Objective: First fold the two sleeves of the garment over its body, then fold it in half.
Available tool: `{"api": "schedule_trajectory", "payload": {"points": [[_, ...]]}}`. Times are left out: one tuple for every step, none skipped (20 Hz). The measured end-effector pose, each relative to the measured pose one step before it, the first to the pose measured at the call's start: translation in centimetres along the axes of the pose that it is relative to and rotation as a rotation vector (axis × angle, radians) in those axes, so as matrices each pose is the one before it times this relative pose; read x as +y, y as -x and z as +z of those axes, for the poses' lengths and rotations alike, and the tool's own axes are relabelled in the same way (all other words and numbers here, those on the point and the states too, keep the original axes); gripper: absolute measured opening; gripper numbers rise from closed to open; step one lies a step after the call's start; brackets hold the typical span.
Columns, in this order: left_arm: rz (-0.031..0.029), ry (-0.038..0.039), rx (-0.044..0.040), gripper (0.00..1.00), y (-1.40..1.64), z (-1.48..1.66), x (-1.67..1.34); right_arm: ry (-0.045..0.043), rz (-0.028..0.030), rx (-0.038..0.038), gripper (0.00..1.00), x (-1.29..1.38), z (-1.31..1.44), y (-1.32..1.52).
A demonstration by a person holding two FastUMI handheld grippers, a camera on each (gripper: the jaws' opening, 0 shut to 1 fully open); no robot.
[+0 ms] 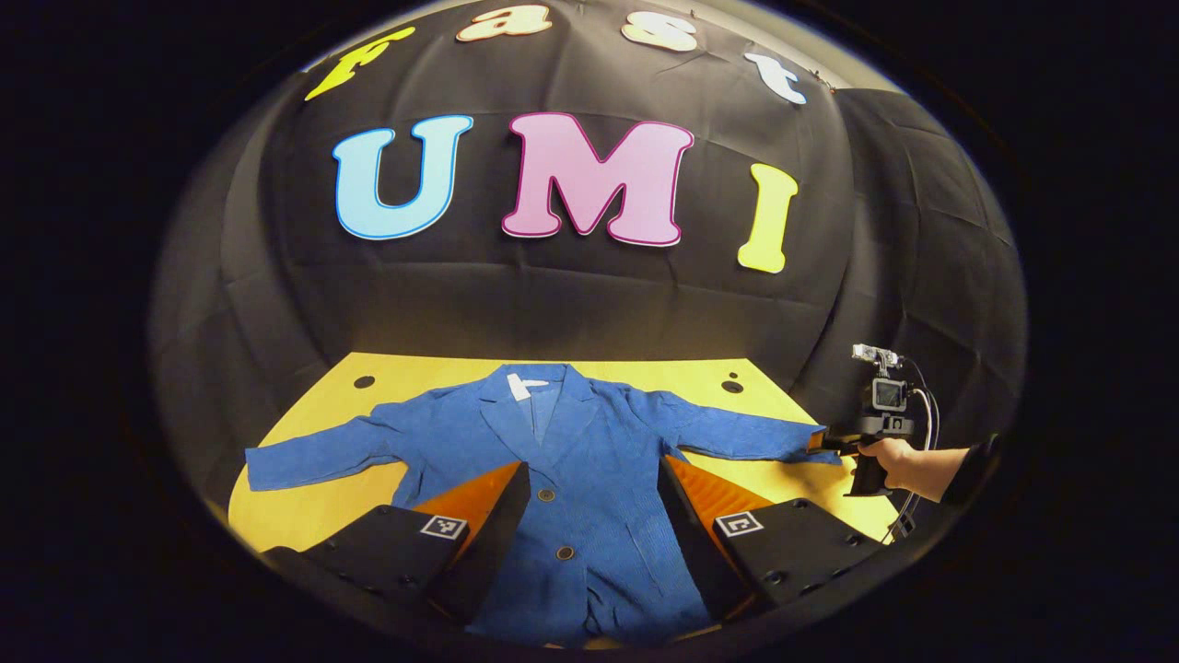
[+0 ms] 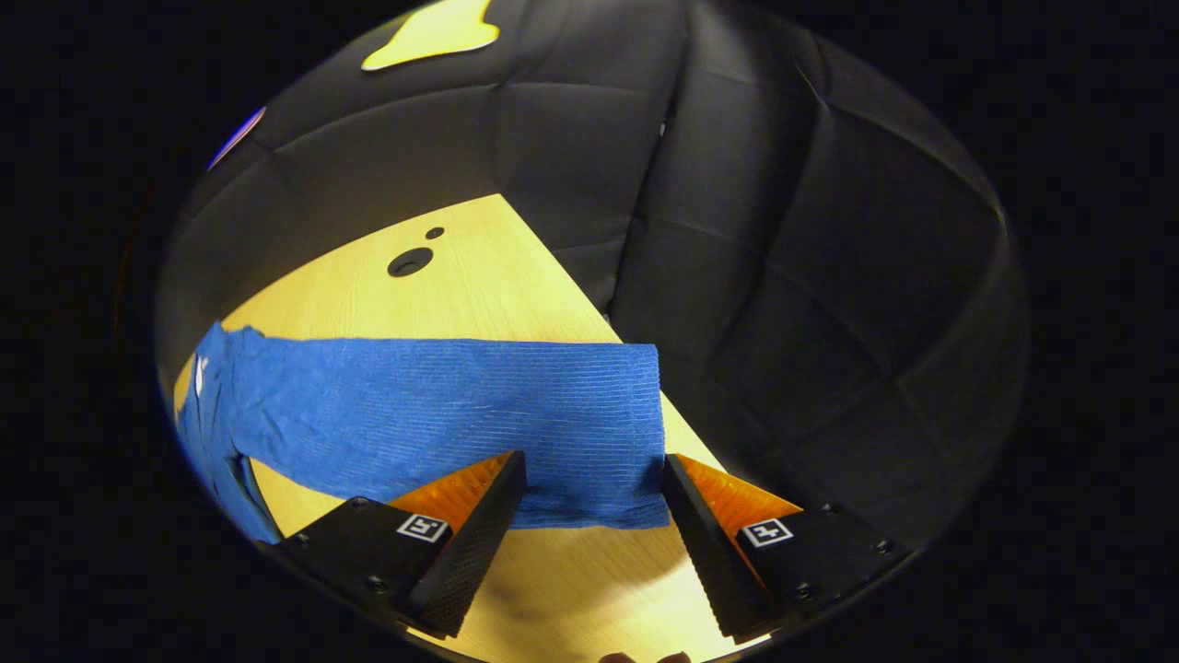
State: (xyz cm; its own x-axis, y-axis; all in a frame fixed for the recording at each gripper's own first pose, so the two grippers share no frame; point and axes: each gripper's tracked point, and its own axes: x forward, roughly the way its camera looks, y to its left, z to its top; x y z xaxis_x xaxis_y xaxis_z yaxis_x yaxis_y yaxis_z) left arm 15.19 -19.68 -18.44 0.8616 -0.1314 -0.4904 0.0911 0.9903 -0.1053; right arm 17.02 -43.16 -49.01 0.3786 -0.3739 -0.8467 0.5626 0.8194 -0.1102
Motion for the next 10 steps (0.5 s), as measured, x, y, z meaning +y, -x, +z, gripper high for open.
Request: {"api": "schedule_trajectory", "payload": {"points": [[-0.00562,-0.00456,0.00025,0.8,-0.082,0.046,-0.135,-0.02498,-0.00213,0.01013,0.98,-0.17,0.008,0.298],[-0.00498,-0.00393,0.0004,0.8,0.008,-0.156,-0.154,-0.0379,0.00096,0.02189,0.98,0.136,-0.315,0.221],[-0.00233,-0.00332,-0.0019,0.8,-0.017,0.039,0.022,-0.01777,-0.00866,-0.01078,0.99,-0.19,0.314,-0.124],[0.00081,-0.00399,-0.00446,0.8,-0.037,0.193,0.046,-0.0039,-0.0211,-0.00031,0.99,-0.559,0.008,-0.303],[0.00261,-0.00421,-0.00332,0.8,0.057,0.135,0.082,-0.00073,-0.00996,-0.00211,0.97,-0.162,-0.053,-0.237],[0.00318,-0.00324,-0.00089,0.8,-0.118,-0.006,0.246,-0.00766,0.00231,0.00964,0.97,0.313,-0.241,-0.005],[0.00203,-0.00013,0.00041,0.8,0.021,0.062,0.049,0.00286,0.00092,-0.01815,0.99,0.083,0.286,-0.383],[0.00223,0.00406,0.00195,0.8,0.087,-0.195,0.034,0.00711,0.00375,0.00499,1.0,-0.06,-0.139,0.14],[0.00208,0.00759,0.00382,0.8,0.015,-0.135,0.129,-0.00194,0.0031,-0.00436,0.99,0.03,0.176,0.312],[0.00145,0.00718,0.00472,0.8,0.041,-0.232,0.061,0.00498,0.01293,0.00196,0.98,0.352,0.201,0.0]]}}
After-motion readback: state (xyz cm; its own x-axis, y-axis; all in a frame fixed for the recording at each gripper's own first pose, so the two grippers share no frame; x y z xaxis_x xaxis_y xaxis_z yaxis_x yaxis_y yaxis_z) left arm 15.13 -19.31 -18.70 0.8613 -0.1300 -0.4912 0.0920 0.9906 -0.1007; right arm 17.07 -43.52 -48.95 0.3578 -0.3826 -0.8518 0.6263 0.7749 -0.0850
